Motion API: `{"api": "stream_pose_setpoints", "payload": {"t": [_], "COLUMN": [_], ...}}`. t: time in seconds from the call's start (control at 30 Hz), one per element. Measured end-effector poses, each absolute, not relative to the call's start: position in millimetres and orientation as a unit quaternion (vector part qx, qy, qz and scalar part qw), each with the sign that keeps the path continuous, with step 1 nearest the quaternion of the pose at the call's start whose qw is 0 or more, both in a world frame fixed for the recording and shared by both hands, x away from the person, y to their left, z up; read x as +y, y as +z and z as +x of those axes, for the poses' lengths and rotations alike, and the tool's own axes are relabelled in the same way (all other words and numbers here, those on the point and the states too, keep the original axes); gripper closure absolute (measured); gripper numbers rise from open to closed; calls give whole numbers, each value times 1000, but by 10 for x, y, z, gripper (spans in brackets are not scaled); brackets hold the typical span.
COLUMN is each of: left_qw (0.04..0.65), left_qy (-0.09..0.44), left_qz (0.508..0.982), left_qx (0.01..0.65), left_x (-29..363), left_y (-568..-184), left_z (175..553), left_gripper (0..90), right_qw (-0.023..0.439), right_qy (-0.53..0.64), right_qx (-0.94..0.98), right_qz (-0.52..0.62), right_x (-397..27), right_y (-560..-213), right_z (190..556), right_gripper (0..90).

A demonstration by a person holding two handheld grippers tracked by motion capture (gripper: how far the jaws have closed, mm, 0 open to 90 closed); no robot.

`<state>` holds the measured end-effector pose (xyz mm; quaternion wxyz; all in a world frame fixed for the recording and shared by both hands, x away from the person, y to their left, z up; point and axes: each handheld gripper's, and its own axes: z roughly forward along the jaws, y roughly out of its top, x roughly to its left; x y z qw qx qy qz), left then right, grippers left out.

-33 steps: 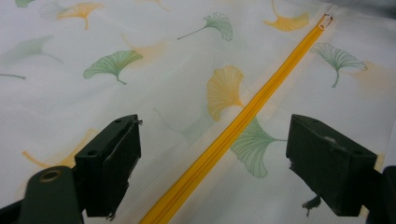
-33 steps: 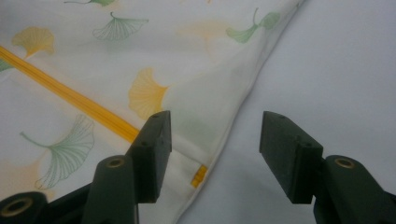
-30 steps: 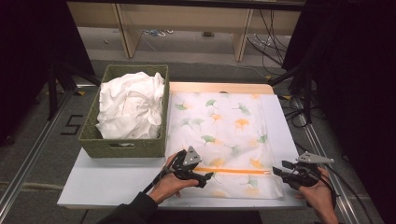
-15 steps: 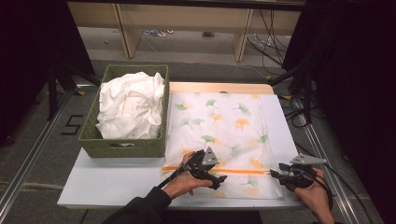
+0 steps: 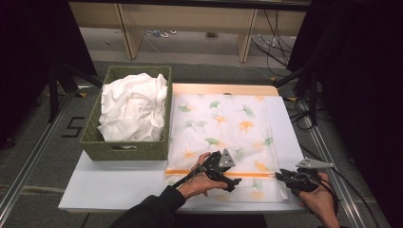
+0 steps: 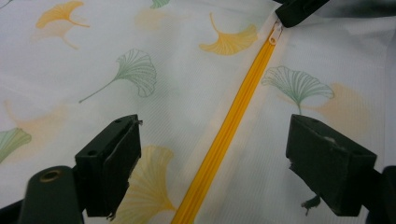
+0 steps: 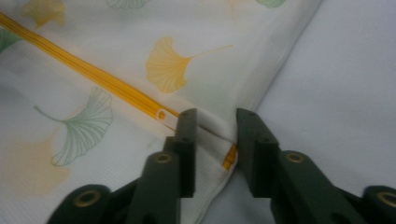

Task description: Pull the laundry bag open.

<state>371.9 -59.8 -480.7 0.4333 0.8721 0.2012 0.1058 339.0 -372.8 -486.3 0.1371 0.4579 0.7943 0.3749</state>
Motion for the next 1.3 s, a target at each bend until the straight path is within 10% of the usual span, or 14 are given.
{"api": "stream_pose_setpoints", "payload": {"t": [1.3], "left_qw": [458], "left_qy": [49], "left_qz": [871], "left_qx": [172], "left_x": [-1328], "left_y": [-4808], "left_z": [3848], "left_gripper": [570], "right_qw": [208], "right_qy": [428], "right_qx": [813], "right_qz": [336], "right_x": [-3356], "right_y": [-4394], "right_z": [3282], "right_gripper": [860]}}
